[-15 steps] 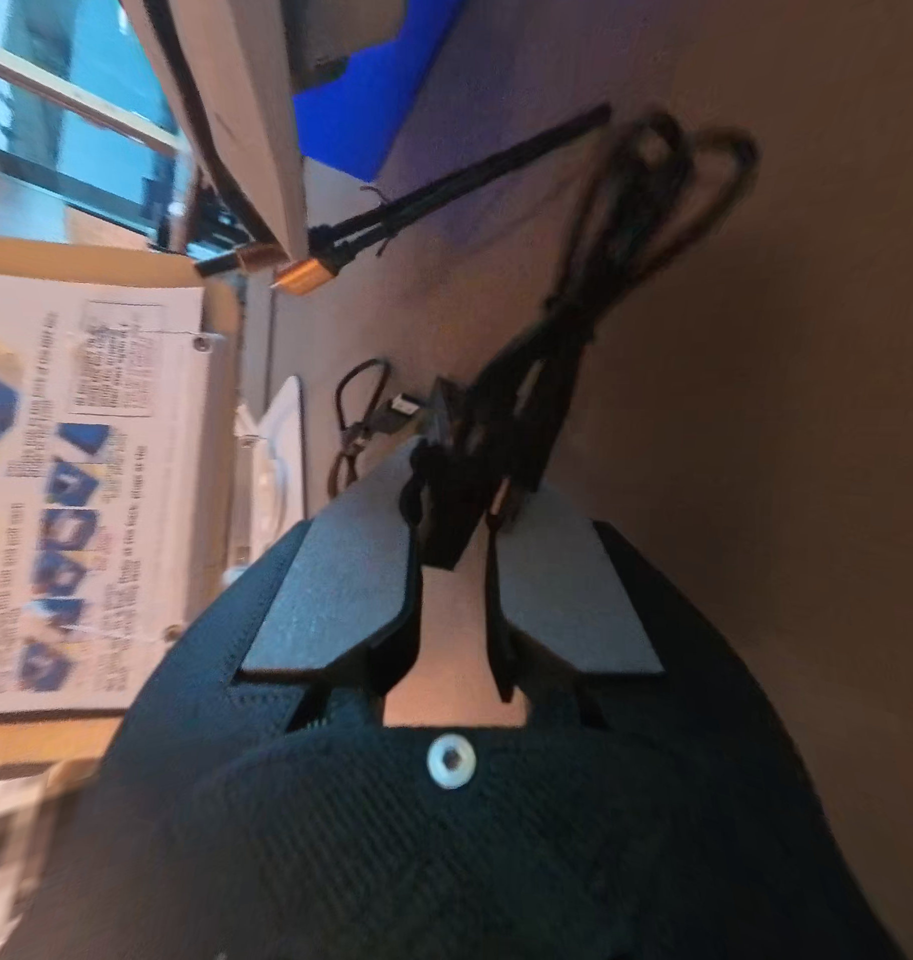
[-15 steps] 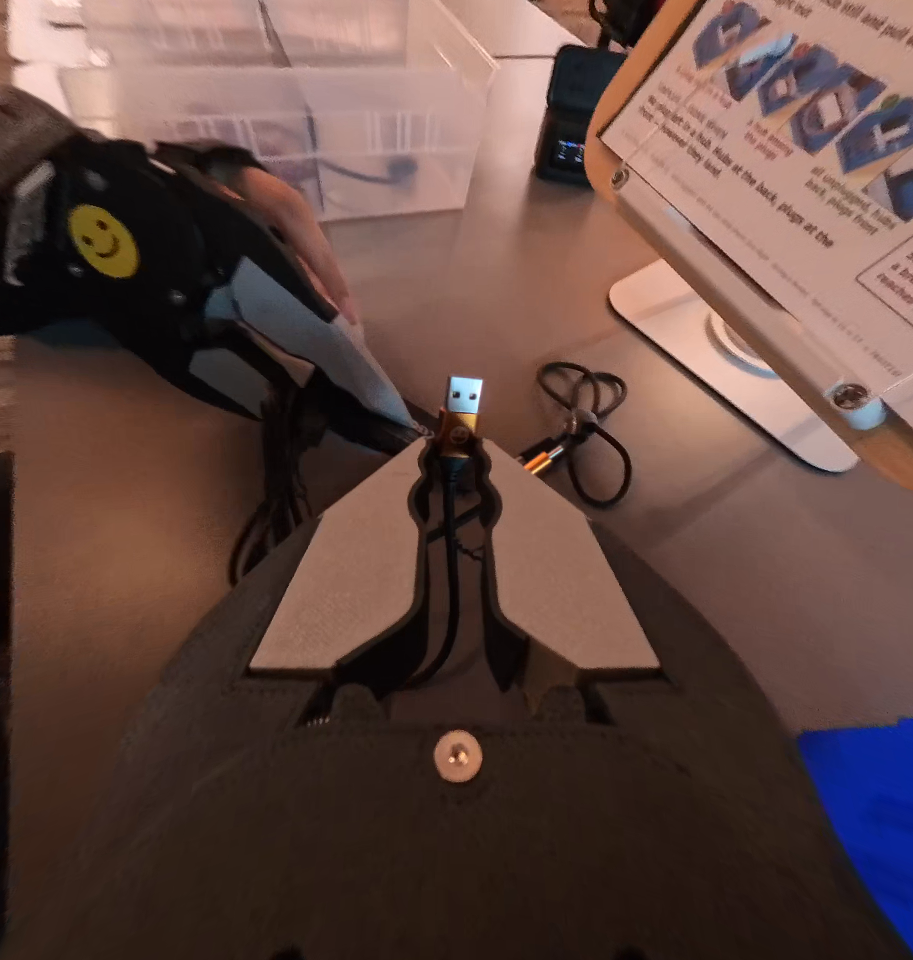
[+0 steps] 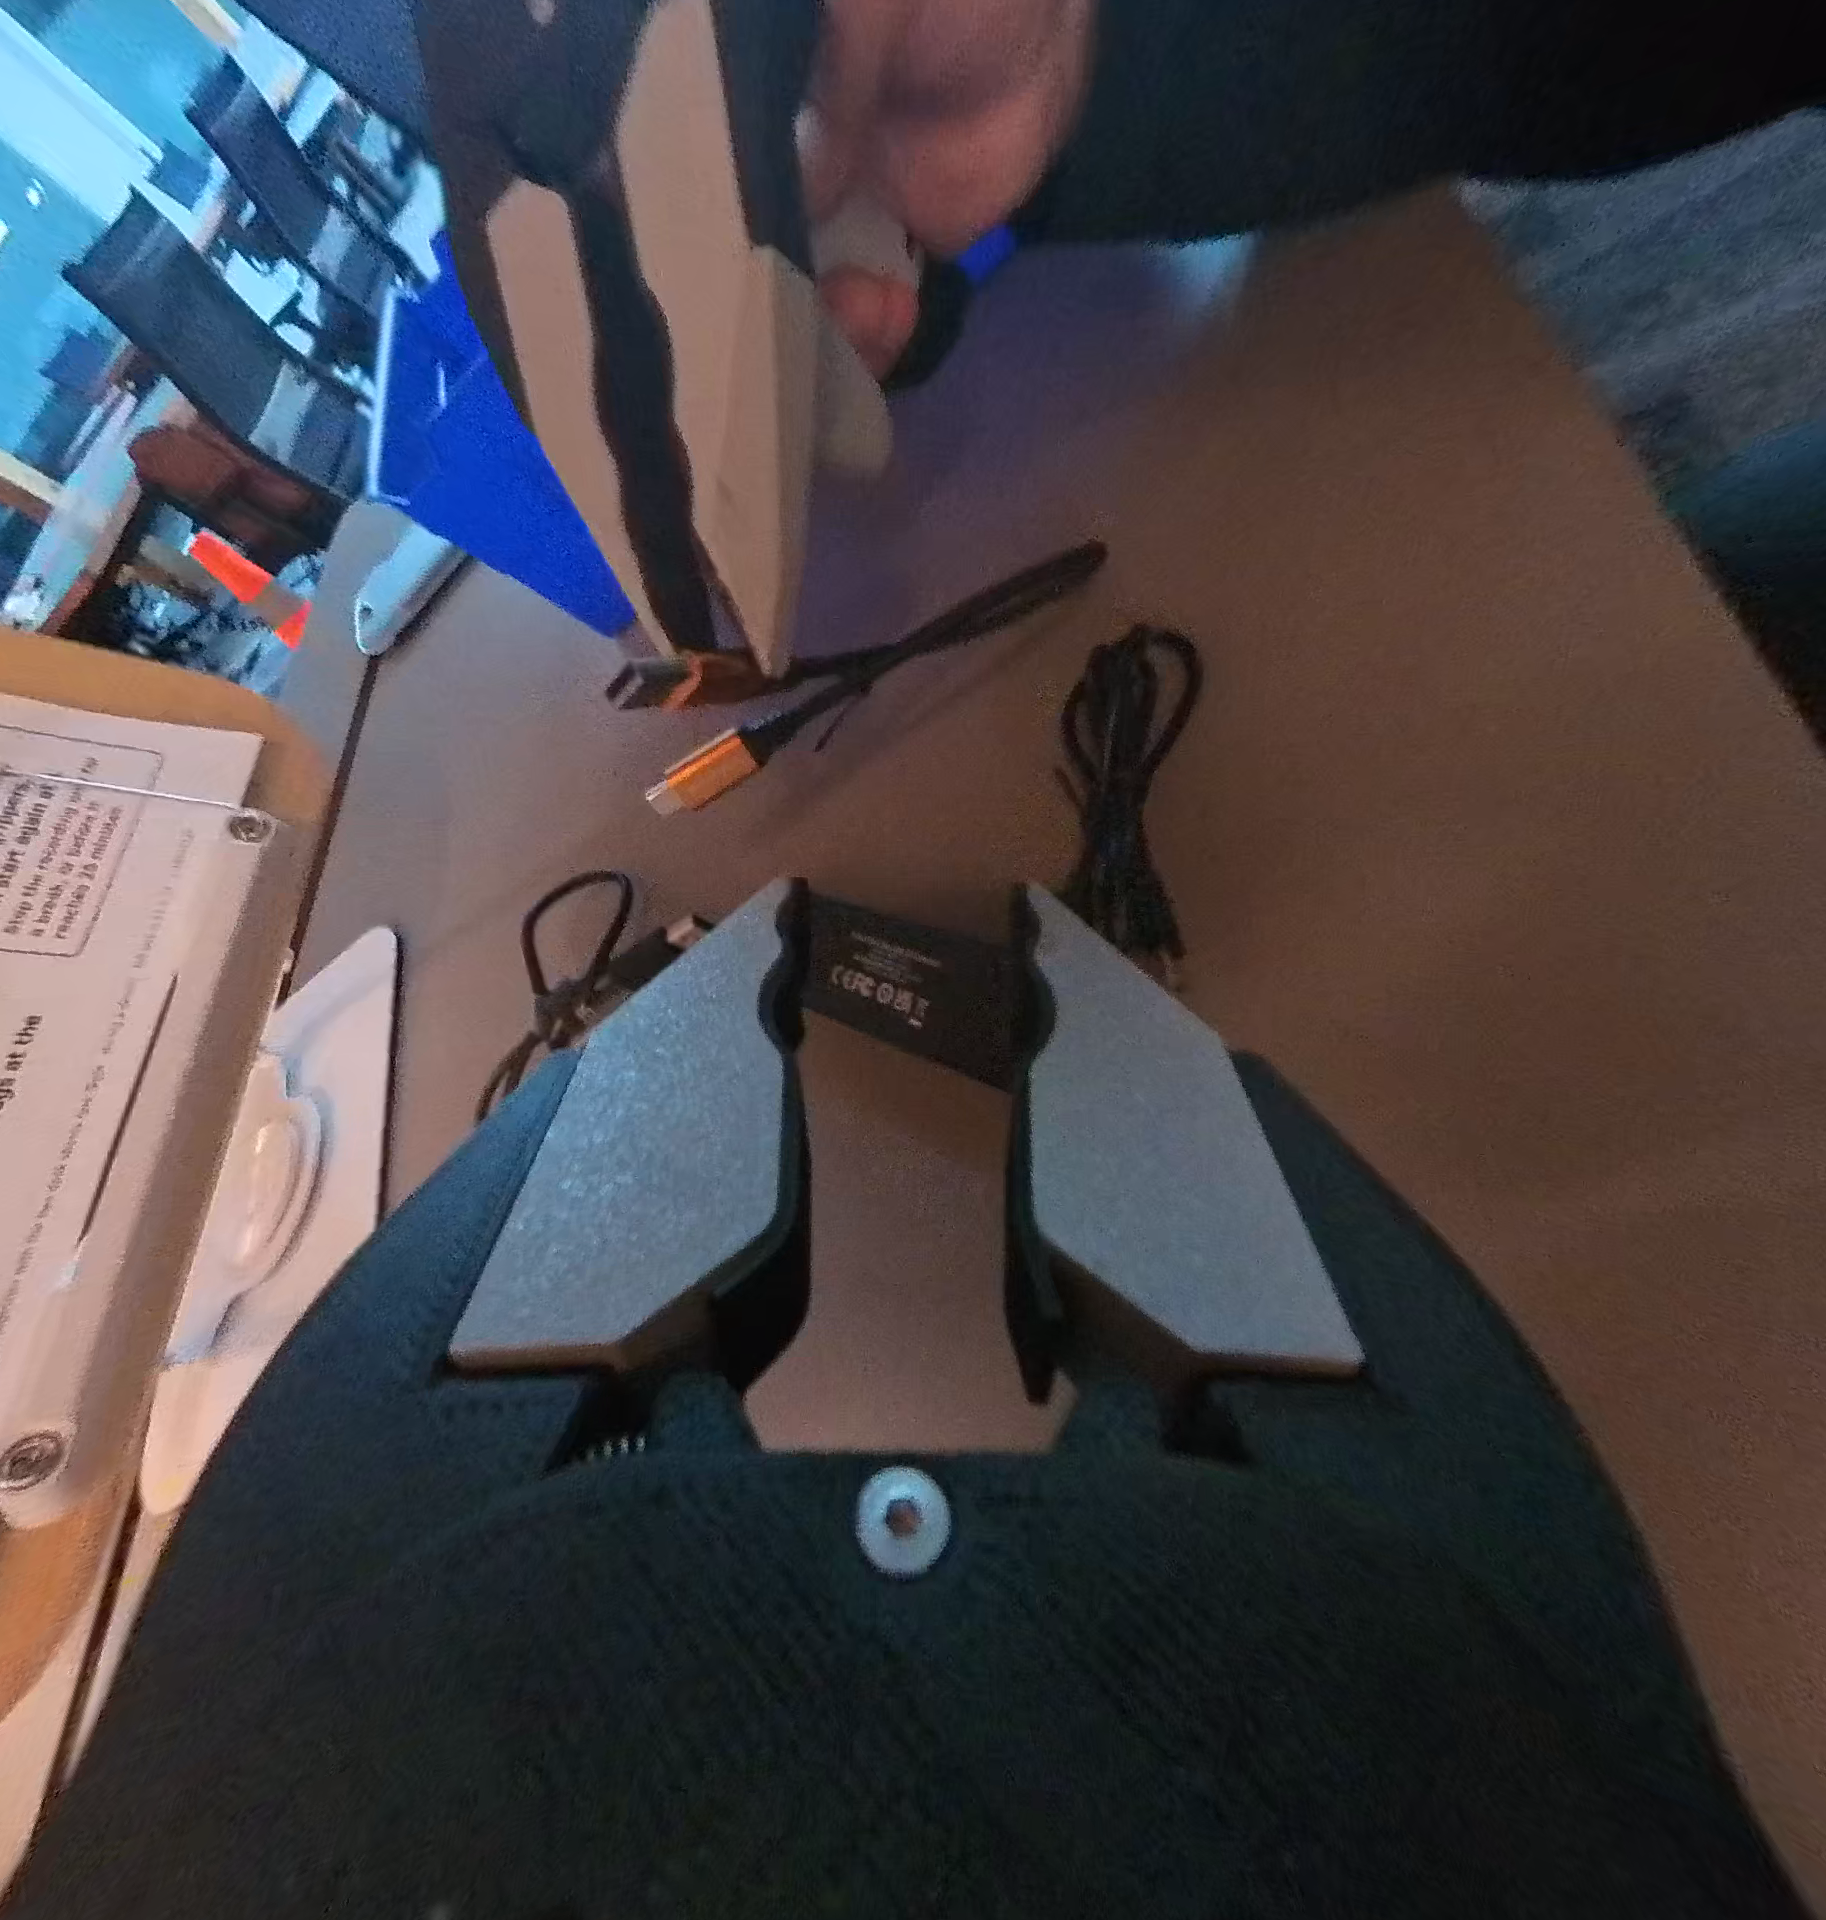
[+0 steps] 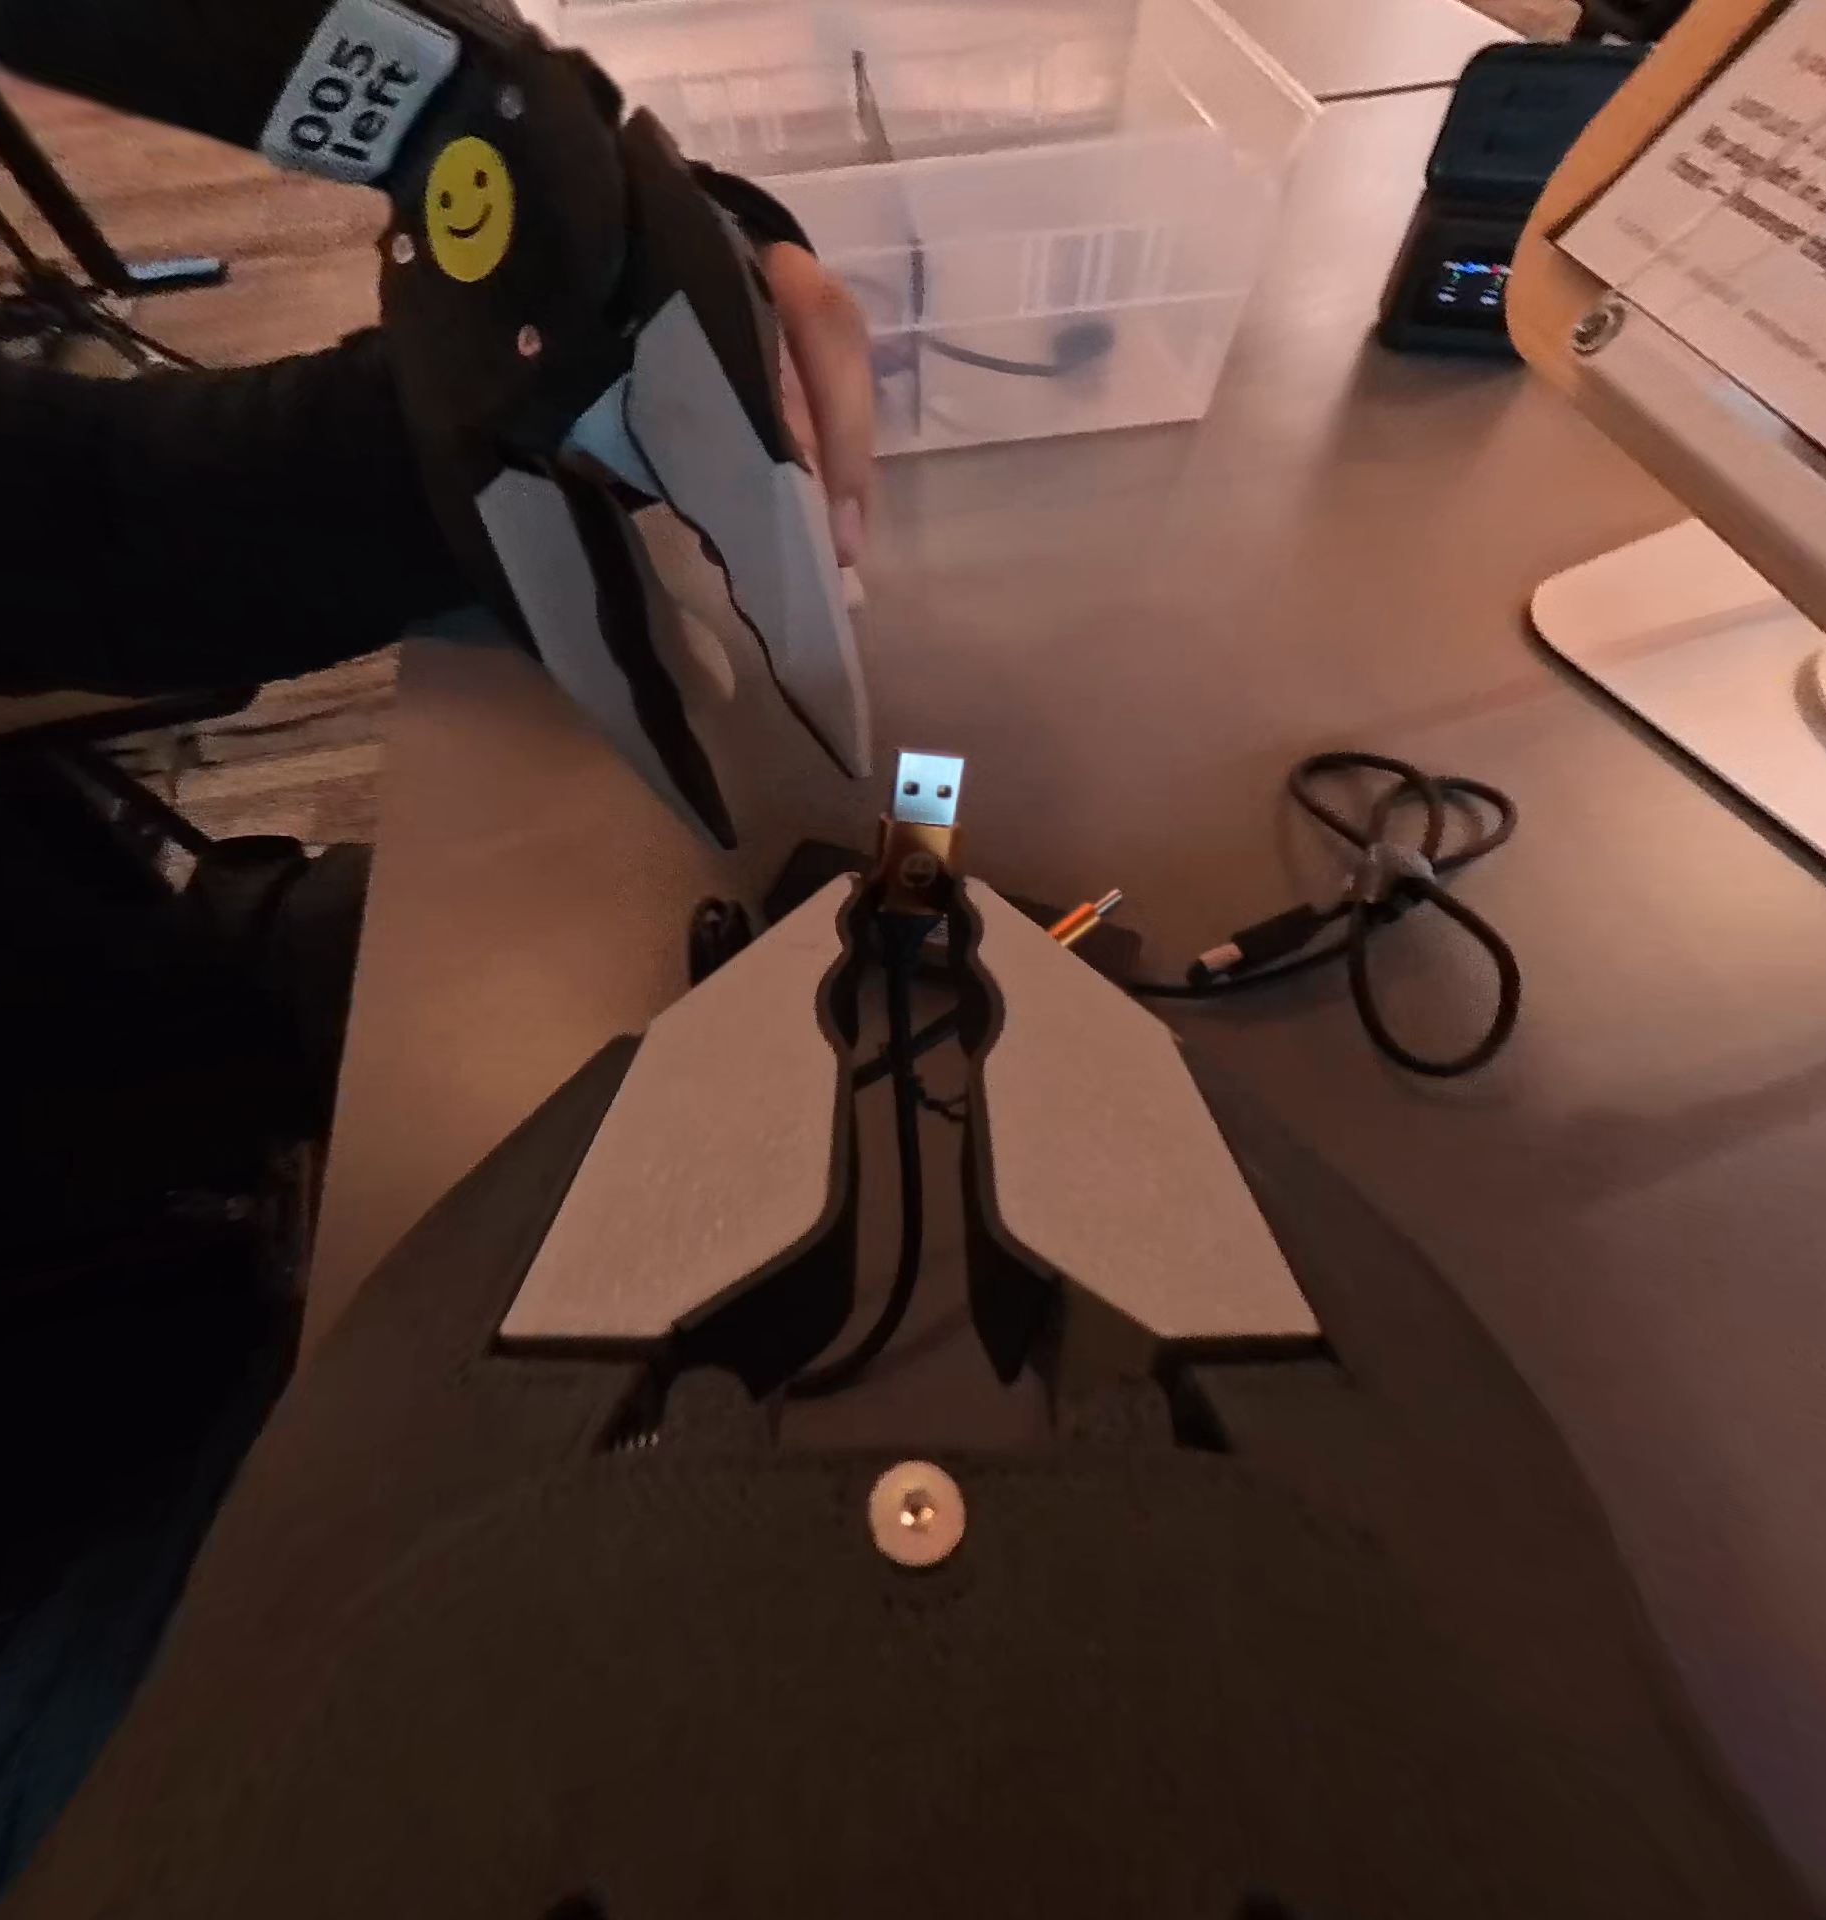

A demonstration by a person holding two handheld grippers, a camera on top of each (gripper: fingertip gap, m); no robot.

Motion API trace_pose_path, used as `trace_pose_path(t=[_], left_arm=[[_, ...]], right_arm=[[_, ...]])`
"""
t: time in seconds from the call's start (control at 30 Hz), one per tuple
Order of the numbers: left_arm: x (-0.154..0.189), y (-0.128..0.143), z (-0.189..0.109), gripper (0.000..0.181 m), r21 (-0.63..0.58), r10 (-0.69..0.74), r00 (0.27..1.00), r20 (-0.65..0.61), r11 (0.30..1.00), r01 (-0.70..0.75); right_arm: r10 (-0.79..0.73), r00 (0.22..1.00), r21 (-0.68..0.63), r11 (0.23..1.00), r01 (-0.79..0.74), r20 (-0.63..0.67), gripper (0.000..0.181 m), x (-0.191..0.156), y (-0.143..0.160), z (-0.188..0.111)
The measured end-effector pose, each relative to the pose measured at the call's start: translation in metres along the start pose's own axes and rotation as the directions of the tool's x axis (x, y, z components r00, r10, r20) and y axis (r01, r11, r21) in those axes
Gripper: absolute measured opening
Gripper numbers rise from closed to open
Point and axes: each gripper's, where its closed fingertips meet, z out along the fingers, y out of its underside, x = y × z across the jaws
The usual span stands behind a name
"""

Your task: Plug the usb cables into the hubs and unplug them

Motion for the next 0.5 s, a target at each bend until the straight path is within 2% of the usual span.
trace_pose_path(t=[0.1,0.17,0.2,0.3,0.33,0.47,0.5], left_arm=[[-0.003,-0.016,-0.009,0.033,0.095,-0.028,1.0,0.001,0.995,0.028],[-0.02,-0.022,-0.011,0.027,0.119,-0.022,0.994,0.11,0.993,0.009],[-0.028,-0.021,-0.01,0.027,0.101,-0.003,0.985,0.175,0.995,-0.015],[-0.031,-0.019,-0.001,0.027,0.046,0.069,0.967,0.243,0.996,-0.083],[-0.03,-0.018,0.003,0.027,0.021,0.092,0.964,0.249,0.995,-0.101],[-0.017,-0.014,0.013,0.007,-0.013,0.146,0.969,0.2,0.989,-0.146],[-0.015,-0.015,0.012,0.007,-0.006,0.151,0.968,0.199,0.988,-0.153]], right_arm=[[0.008,0.998,-0.005,1.0,-0.008,0.057,0.012,-0.009,0.001,0.002],[0.016,0.994,-0.032,0.999,-0.013,0.108,0.012,-0.017,0.005,0.006],[0.014,0.993,-0.046,0.999,-0.008,0.121,0.012,-0.02,0.007,0.009],[-0.016,0.994,-0.086,0.996,0.026,0.11,0.012,-0.023,0.012,0.016],[-0.024,0.993,-0.098,0.995,0.036,0.117,0.012,-0.025,0.014,0.018],[-0.009,0.992,-0.141,0.99,0.027,0.122,0.012,-0.025,0.022,0.02],[0.006,0.991,-0.14,0.99,0.014,0.137,0.012,-0.026,0.022,0.02]])
